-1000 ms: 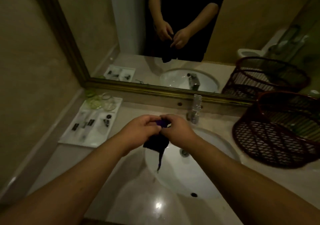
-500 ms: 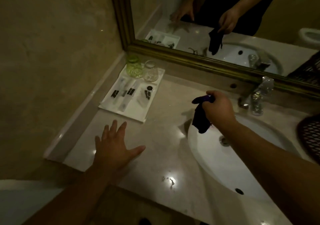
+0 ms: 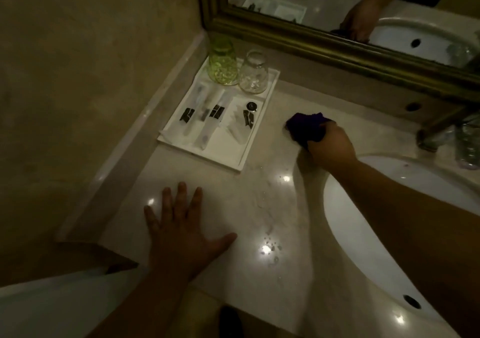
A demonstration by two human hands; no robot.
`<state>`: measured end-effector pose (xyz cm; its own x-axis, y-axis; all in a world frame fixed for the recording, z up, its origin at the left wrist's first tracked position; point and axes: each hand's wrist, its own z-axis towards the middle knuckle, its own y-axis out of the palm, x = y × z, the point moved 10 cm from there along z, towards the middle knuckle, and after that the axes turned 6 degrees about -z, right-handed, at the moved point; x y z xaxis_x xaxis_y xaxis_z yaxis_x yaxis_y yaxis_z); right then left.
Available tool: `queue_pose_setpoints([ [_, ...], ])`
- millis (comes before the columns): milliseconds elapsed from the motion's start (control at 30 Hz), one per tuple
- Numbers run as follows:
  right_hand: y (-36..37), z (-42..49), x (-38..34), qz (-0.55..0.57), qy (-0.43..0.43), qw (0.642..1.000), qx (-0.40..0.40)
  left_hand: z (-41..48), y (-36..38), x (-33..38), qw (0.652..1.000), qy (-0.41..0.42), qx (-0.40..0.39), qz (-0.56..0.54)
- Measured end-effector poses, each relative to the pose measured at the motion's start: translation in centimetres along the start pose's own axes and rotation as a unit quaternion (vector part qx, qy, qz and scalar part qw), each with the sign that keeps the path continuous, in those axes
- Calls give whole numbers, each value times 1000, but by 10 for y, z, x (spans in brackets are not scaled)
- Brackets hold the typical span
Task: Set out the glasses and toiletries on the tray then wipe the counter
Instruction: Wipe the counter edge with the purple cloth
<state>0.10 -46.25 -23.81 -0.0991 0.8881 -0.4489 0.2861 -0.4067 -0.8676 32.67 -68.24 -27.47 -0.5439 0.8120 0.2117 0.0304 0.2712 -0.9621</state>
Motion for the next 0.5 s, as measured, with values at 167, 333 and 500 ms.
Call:
queue_pose_setpoints([
  [167,14,12,-19,-17,-37,999,32,0,-1,0,1000,-1,9,4],
  [333,24,30,-49,-44,-85,995,17,2,5,-2,1000,-8,6,4],
  [500,46,24,-78,-71,-138,988,11,3,8,-3,1000,-2,14,3],
])
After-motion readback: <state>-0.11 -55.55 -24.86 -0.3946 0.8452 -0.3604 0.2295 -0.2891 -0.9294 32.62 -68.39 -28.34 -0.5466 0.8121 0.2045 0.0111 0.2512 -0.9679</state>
